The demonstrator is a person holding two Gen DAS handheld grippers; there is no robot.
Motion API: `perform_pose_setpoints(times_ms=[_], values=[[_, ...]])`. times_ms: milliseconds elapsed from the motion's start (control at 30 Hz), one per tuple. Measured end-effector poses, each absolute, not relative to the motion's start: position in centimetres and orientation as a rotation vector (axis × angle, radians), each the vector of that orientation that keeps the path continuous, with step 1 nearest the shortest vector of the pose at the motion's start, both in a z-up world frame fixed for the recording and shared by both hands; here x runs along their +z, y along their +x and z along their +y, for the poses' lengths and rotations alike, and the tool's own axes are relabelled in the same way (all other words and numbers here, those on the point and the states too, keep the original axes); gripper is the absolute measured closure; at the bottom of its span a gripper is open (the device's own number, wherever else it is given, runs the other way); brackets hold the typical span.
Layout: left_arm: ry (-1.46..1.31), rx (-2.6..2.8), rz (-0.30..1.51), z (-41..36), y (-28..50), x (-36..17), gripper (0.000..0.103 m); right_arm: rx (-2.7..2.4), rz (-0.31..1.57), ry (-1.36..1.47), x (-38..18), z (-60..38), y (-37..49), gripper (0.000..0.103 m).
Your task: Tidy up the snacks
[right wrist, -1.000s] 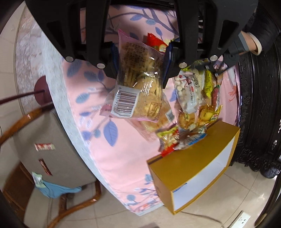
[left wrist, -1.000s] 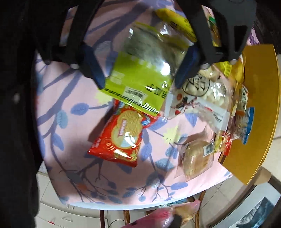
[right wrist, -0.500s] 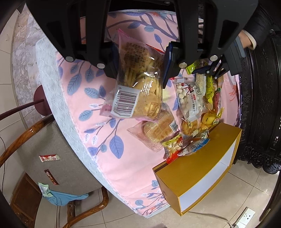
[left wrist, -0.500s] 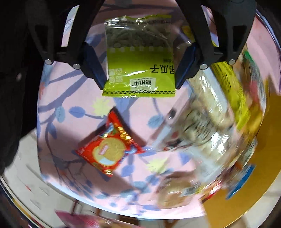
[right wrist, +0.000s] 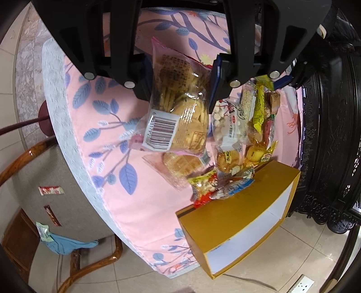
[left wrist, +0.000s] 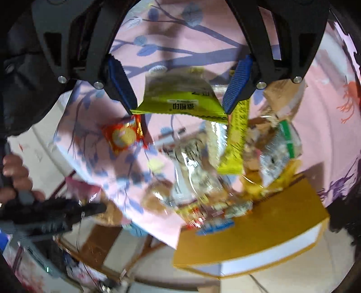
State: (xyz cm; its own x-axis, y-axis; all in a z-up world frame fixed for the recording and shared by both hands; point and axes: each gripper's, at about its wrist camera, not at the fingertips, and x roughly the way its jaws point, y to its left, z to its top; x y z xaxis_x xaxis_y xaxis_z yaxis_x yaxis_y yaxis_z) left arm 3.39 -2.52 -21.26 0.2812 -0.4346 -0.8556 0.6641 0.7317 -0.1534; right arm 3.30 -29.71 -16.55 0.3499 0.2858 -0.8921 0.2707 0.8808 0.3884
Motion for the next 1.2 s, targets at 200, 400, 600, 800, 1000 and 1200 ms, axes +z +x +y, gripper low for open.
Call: perform_pose_setpoints(times_ms=[200,400,600,800,1000,1200], values=[[0.202,-0.692,0.991,-2.5,3.8,-19.1,0.025,0.044,1.221,0.497,-15.9,-28.8,4.6,0.062],[0.118,-0.672,0.969,-1.7,5.6,-17.0,0.095,0.074,1.204,0.466,-15.0,-27.9,5.7,0.062],[0.148,-0.568,1.036,-3.2,5.2,-19.6,0.027,0.090,1.213,0.459,-15.0,-27.2,6.4,0.062],[0.075,-0.444,1.197,-5.0,5.1,-23.3,0.025,0.077,1.210,0.465,-14.9,-27.7,6.5,0.061],[0.154,-0.310,1.253,-9.2,5.4,-25.7,0.017,0.087,1.227,0.458,-15.2,-27.6,6.2,0.062],[0.142,-0.228,1.191,-8.3,4.8,-25.4,0.052,0.098,1.232,0.458,-15.2,-28.0,5.7,0.062]])
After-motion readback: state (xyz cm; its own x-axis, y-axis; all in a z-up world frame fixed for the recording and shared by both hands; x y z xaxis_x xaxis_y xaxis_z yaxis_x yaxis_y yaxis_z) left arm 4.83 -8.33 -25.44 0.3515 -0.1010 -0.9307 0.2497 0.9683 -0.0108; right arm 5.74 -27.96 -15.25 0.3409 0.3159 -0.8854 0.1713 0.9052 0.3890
